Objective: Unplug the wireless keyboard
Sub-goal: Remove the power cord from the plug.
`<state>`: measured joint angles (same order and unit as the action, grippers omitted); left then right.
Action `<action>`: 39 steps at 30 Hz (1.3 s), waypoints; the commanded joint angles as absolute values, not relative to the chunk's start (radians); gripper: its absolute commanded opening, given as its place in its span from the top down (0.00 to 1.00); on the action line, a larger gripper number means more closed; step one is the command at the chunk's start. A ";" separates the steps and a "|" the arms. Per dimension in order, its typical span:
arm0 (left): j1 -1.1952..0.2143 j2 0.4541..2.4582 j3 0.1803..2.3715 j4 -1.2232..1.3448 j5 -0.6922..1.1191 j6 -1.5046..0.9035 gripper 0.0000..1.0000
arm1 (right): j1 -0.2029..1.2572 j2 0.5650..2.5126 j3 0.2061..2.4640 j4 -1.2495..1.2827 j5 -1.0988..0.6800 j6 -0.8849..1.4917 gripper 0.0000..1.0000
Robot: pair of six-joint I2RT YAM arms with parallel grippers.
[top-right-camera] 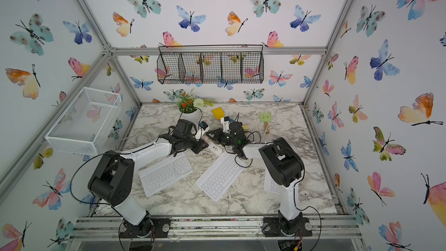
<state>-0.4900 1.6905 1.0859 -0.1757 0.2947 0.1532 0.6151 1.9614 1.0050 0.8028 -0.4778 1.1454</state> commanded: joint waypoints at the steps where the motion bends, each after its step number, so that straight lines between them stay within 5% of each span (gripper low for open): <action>1: -0.448 1.705 1.121 -0.271 0.263 0.021 1.00 | 0.592 1.925 0.930 0.919 -0.149 1.201 0.98; 8: -0.459 1.699 1.109 -0.285 0.225 0.086 1.00 | 0.603 1.939 1.058 0.700 -0.149 1.135 0.98; 25: -0.510 1.590 0.973 -0.278 0.259 0.294 1.00 | 0.486 2.124 1.276 0.599 -0.573 1.067 0.98; 34: -0.471 1.669 1.054 -0.257 0.249 0.075 1.00 | 0.548 1.979 0.939 0.972 -0.219 1.255 0.98; 39: -0.416 1.707 1.091 -0.240 0.287 -0.026 1.00 | 0.612 1.911 0.916 0.909 -0.053 1.222 0.98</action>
